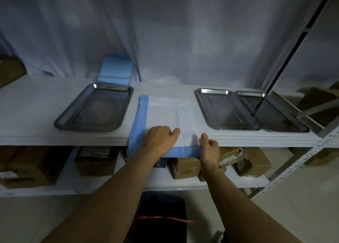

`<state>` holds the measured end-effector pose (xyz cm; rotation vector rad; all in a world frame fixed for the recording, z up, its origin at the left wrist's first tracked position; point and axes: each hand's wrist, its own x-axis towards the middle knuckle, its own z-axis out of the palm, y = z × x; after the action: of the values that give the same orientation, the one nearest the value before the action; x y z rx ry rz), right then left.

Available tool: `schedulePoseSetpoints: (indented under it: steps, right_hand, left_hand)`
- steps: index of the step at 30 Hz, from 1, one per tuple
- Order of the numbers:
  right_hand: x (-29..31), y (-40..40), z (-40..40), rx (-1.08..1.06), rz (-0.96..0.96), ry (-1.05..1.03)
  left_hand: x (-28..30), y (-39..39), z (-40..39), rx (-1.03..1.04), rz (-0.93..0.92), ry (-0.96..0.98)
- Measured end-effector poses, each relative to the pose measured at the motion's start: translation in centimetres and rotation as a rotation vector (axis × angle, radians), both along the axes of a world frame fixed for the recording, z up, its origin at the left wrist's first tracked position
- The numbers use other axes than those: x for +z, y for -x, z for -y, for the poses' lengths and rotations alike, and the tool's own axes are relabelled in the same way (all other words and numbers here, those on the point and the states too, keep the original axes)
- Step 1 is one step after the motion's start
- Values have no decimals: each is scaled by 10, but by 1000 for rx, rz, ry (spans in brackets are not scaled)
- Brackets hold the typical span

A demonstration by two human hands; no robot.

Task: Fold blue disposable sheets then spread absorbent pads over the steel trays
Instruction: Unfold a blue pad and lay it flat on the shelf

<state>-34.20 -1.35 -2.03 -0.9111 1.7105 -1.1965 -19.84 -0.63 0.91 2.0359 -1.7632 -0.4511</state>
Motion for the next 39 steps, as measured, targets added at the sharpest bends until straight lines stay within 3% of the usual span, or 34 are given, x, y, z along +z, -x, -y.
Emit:
schedulePoseSetpoints:
  steps: [2,4,7,9,13,15,18,22,27,32,36,39]
  right_hand:
    - [12,-3,4,44,145,-175]
    - [17,-7,7,142,110,-235]
    - [20,-9,11,161,-30,-292]
    - [20,-8,15,172,-15,-325]
    - [21,-4,23,110,158,-330]
    - [20,-4,31,160,46,-307]
    - [28,-5,33,265,-379,-350]
    - [37,-1,44,356,-610,-292]
    - [41,0,54,381,-713,-159]
    - [56,11,64,256,-720,114]
    - [68,46,83,174,-697,153]
    - [71,82,100,115,-687,142]
  left_hand:
    - [-5,-16,-2,227,-10,85]
    - [-13,-35,-4,471,-85,92]
    - [-22,-56,-8,705,-498,13]
    - [-29,-63,-9,677,-672,-1]
    - [-27,-67,-7,607,-696,-65]
    - [-23,-72,-4,624,-790,-188]
    - [-20,-75,-7,569,-963,-321]
    - [-33,-76,7,558,-989,-164]
    - [-26,-70,28,511,-900,-214]
    - [10,-42,43,506,-644,-16]
    - [37,2,69,387,-596,202]
    - [47,41,94,307,-550,226]
